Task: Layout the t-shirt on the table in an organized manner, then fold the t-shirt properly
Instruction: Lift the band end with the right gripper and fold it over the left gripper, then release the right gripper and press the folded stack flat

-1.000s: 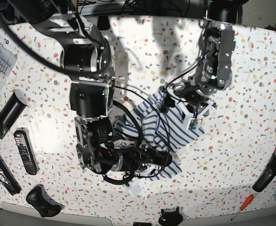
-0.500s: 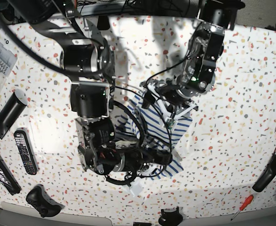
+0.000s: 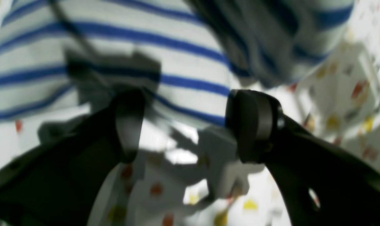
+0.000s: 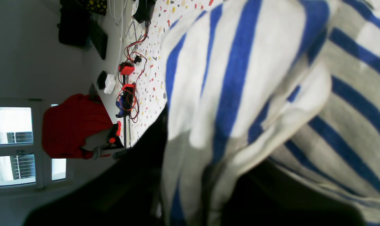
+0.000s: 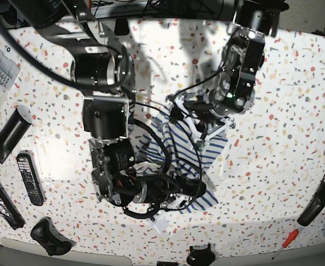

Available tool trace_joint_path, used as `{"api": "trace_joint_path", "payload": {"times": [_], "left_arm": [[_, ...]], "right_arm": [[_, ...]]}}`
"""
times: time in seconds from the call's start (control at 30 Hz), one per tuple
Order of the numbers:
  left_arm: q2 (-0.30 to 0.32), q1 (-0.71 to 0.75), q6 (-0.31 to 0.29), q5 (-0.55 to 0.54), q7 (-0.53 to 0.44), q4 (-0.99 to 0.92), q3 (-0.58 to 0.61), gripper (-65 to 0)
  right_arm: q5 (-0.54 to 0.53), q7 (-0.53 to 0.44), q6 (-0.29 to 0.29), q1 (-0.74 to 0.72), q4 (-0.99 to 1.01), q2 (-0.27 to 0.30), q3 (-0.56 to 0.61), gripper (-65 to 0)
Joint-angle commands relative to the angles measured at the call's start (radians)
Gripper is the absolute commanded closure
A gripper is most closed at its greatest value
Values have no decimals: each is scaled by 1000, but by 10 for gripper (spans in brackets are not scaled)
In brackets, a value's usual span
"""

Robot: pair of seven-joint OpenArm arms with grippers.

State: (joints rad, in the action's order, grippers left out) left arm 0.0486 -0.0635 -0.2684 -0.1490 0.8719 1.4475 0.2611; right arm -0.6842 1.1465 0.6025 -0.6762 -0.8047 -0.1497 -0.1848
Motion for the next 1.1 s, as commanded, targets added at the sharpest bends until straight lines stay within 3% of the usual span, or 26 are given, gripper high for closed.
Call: {"api": "trace_joint_path", "payload": {"times": [0.0, 0.17, 0.4, 0.53, 0.57, 0.73, 0.83, 0.87, 1.0, 1.07], "left_arm": [[-1, -11, -5, 16, 35, 41, 1, -417], [-1, -11, -4, 45, 155, 188, 1, -417], [-1, -6, -4, 53, 172, 328, 1, -417], [3, -3, -3, 190, 306, 333, 0, -417], [11, 1, 10, 233, 328, 333, 0, -417], [89, 34, 254, 435, 333, 333, 1, -417], [132, 44, 304, 447, 333, 333, 0, -417], [142, 44, 307, 446, 333, 333, 1, -417], [151, 44, 307, 444, 330, 333, 1, -417], [152, 44, 307, 428, 322, 333, 1, -417]], "right_arm": [[-26, -10, 15, -44, -14, -7, 2, 0], [-27, -10, 14, -55, -14, -7, 2, 0], [-26, -10, 14, -55, -14, -7, 2, 0], [-26, -10, 14, -54, -14, -7, 2, 0], [-26, -10, 14, -54, -14, -7, 2, 0], [-27, -10, 19, -54, -14, -7, 3, 0], [-29, -10, 22, -52, -14, -7, 3, 0], [-31, -9, 22, -51, -14, -7, 3, -22], [-35, -10, 22, -52, -14, -7, 29, -229], [-66, -9, 21, -51, -14, -7, 70, -257]]}}
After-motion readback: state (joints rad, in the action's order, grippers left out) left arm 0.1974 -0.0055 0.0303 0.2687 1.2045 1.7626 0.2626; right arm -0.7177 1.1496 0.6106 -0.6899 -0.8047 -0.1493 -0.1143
